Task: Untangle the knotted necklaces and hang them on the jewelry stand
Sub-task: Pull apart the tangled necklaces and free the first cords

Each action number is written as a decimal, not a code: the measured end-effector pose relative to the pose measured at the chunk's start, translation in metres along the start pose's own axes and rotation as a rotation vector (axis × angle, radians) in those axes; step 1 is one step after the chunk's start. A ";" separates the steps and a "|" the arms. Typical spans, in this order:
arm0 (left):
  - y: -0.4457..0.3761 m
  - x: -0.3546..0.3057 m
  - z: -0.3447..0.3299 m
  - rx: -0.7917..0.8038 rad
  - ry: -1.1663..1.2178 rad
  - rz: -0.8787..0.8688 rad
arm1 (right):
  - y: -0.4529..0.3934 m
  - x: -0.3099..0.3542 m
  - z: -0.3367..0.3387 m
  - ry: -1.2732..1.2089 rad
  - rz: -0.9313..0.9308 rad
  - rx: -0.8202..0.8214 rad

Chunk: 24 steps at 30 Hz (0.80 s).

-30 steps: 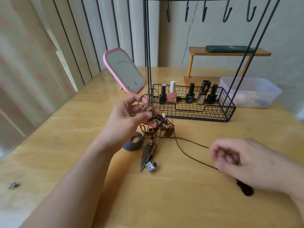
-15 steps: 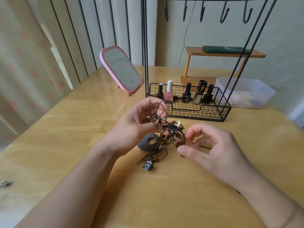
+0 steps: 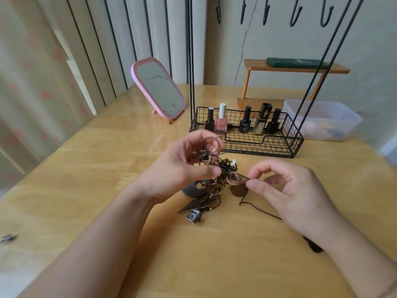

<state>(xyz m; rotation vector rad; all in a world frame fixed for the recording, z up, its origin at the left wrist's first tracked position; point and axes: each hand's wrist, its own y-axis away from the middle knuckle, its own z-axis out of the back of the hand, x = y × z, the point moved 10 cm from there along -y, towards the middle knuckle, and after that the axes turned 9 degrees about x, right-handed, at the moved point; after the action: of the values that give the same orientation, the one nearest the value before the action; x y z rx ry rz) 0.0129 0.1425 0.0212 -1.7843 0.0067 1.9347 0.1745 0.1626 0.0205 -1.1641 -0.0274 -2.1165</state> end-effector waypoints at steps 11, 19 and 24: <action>0.000 0.003 0.004 -0.070 -0.173 0.059 | 0.000 -0.003 -0.007 -0.022 0.011 0.010; -0.001 0.005 -0.003 -0.030 -0.188 0.085 | -0.002 -0.007 -0.027 0.056 0.003 0.107; 0.000 0.006 -0.001 -0.043 -0.225 0.109 | -0.001 0.003 -0.010 0.053 0.051 0.002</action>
<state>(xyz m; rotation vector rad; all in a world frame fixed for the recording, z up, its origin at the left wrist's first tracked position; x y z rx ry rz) 0.0136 0.1445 0.0153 -1.6132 -0.0154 2.2189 0.1659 0.1585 0.0173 -1.0957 0.0239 -2.1013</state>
